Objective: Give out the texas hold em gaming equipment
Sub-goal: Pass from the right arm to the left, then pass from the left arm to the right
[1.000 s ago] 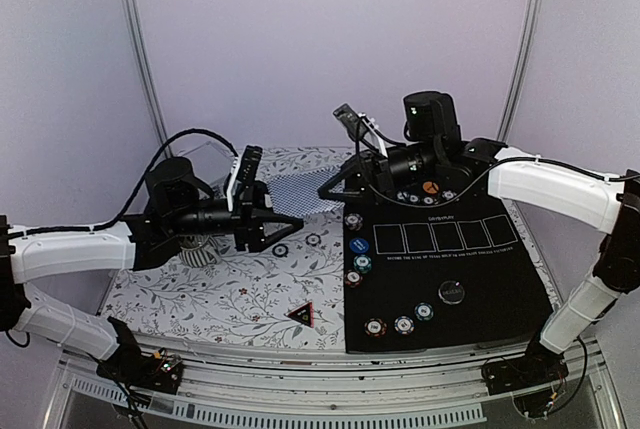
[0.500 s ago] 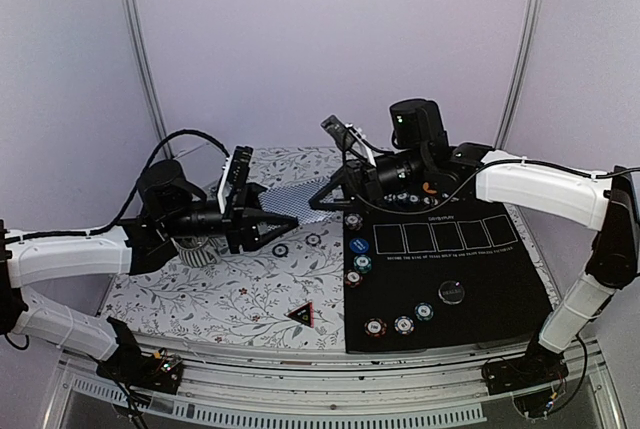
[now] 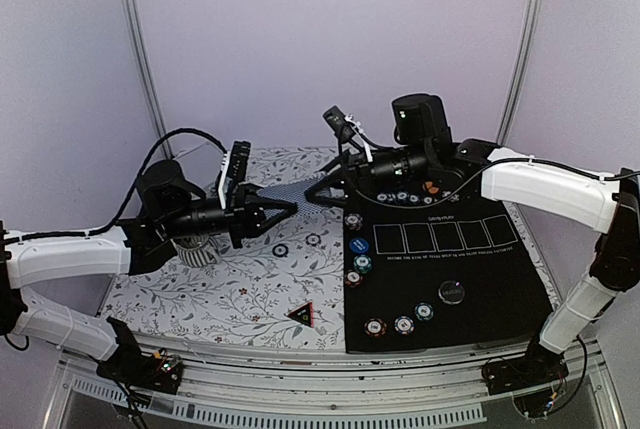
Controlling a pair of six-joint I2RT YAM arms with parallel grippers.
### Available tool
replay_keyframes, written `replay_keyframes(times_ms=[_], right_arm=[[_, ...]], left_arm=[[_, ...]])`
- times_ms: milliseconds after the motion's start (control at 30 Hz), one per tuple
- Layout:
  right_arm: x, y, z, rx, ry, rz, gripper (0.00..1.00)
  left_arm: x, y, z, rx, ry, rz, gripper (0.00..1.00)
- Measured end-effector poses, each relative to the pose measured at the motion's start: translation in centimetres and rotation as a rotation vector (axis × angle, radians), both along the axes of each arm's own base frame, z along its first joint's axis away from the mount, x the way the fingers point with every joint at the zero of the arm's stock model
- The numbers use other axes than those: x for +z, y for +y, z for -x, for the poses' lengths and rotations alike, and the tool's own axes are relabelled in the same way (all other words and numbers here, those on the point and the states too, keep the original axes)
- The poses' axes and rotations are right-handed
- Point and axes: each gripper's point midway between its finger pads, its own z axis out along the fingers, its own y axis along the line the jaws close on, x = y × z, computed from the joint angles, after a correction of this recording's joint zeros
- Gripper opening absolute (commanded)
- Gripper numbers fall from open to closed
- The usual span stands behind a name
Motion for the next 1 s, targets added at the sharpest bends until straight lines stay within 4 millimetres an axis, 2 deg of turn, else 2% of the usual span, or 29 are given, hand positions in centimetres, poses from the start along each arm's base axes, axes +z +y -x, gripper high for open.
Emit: replay_keyframes(times_ms=[100, 167, 367, 567, 633, 767, 833, 933, 967, 1000], right_arm=[[0.0, 0.2, -0.1, -0.017, -0.012, 0.004, 0.85], [-0.1, 0.4, -0.1, -0.032, -0.022, 0.009, 0.82], [0.1, 1.2, -0.1, -0.074, -0.06, 0.008, 0.49], [0.0, 1.1, 0.4, -0.081, -0.089, 0.008, 0.09], [0.1, 0.9, 0.9, -0.068, -0.091, 0.004, 0.03], [0.4, 0.8, 1.5, -0.045, -0.111, -0.004, 0.02], [0.4, 0.8, 1.7, -0.027, -0.109, -0.009, 0.02], [0.6, 0.8, 2.2, 0.003, -0.098, -0.018, 0.02], [0.6, 0.7, 2.3, 0.014, -0.092, -0.022, 0.02], [0.7, 0.6, 2.3, 0.017, -0.082, -0.026, 0.02]], left_arm=[[-0.1, 0.0, -0.1, 0.006, -0.003, -0.006, 0.0], [-0.3, 0.0, -0.1, 0.006, -0.004, -0.011, 0.0], [-0.4, 0.0, -0.3, 0.018, 0.0, -0.017, 0.0], [-0.9, 0.1, -0.6, 0.038, 0.016, -0.03, 0.0], [-0.9, 0.1, -0.6, 0.035, 0.017, -0.029, 0.0], [-0.7, 0.0, -0.1, 0.013, 0.015, -0.025, 0.04], [-0.7, -0.1, 0.1, 0.002, 0.017, -0.023, 0.15], [-0.5, -0.2, 0.5, -0.022, 0.008, -0.017, 0.62], [-0.4, -0.2, 0.8, -0.037, -0.003, -0.015, 0.72], [-0.3, -0.2, 1.2, -0.053, -0.019, -0.014, 0.77]])
